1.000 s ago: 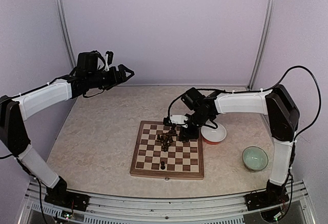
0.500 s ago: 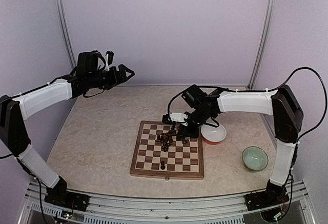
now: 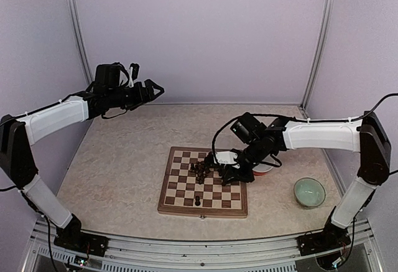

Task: Set up the chess pieces on the board
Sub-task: Place the pawn at a7.

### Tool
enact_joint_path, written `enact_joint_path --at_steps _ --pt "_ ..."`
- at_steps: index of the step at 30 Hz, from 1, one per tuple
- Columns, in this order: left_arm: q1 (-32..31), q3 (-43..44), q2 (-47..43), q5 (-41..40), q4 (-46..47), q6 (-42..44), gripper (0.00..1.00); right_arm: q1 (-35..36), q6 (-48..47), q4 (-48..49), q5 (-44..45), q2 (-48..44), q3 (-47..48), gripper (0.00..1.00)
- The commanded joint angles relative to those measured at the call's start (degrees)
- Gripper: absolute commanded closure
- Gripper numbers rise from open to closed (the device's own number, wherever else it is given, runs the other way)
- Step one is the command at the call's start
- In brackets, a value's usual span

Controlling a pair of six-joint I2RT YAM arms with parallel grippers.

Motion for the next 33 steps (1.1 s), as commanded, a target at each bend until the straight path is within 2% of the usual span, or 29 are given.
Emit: enact_joint_path --at_steps 1,7,19,33 --pt "-0.3 1.7 1.1 0.5 -0.2 0.6 0.07 3.7 -3.6 -0.1 -1.4 -3.6 -5.2 0.91" --pt "-0.8 1.9 1.8 0.4 -0.4 0.9 0.07 6.9 -5.2 1.5 4.0 -3.5 -9.6 0.91" --pt "-0.9 2.2 2.5 0.6 -0.9 0.8 0.06 6.2 -3.8 5.4 11.3 -7.4 -14.4 0.91" --pt "-1.4 2.8 3.2 0.3 -1.8 1.3 0.06 4.7 -3.5 5.6 11.9 -8.0 -16.1 0.90"
